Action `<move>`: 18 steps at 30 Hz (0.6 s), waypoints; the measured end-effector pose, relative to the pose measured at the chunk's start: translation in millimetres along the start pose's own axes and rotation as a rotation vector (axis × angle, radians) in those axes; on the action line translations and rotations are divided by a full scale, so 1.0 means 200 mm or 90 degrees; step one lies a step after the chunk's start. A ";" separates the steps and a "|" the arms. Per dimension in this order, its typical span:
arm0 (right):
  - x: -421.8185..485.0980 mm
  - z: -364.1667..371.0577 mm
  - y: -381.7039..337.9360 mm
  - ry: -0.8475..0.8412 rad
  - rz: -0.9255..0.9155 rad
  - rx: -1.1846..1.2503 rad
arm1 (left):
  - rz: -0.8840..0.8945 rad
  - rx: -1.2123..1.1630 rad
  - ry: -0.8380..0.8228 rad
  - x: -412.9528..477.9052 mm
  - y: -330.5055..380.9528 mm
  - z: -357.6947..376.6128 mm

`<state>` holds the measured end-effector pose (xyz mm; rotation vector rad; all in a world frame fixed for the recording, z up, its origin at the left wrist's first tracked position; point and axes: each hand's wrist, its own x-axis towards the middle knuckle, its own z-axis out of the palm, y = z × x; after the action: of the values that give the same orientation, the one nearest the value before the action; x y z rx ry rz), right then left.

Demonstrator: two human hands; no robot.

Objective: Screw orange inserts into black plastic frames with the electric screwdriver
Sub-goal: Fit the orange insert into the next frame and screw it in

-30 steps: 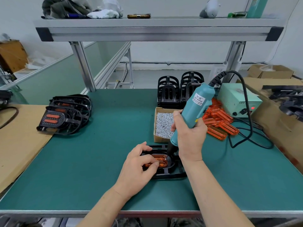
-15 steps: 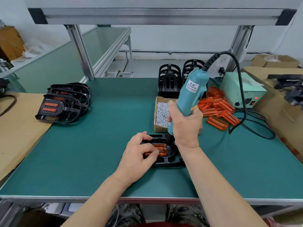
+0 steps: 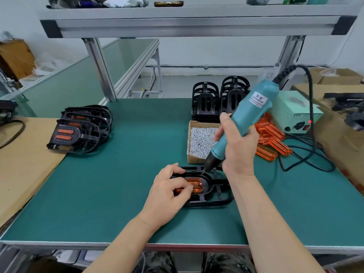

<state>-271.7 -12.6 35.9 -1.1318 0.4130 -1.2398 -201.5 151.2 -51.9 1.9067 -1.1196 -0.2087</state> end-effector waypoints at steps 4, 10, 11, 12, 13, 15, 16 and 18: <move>0.04 -0.08 0.09 0.133 0.106 0.077 | 0.006 -0.005 0.001 0.00 0.00 0.00; 0.10 -0.18 0.15 0.222 0.174 0.140 | 0.000 -0.009 0.000 -0.01 0.00 -0.01; 0.10 -0.19 0.16 0.228 0.178 0.144 | 0.003 -0.006 -0.002 -0.01 0.01 -0.01; 0.11 -0.20 0.16 0.231 0.180 0.145 | 0.005 -0.005 -0.004 -0.01 0.01 -0.01; 0.11 -0.20 0.16 0.231 0.183 0.143 | 0.004 -0.006 -0.005 -0.01 0.01 -0.01; 0.11 -0.20 0.17 0.224 0.186 0.128 | -0.001 -0.018 -0.007 0.00 0.04 -0.02; 0.11 -0.20 0.18 0.221 0.186 0.120 | 0.000 -0.021 -0.004 0.02 0.05 -0.03; 0.11 -0.20 0.18 0.219 0.184 0.105 | 0.020 0.006 0.013 0.09 0.07 -0.04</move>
<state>-275.4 -52.6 -5.8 -0.6896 0.6944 -1.1869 -195.4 139.0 -30.3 1.8942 -1.1377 -0.1666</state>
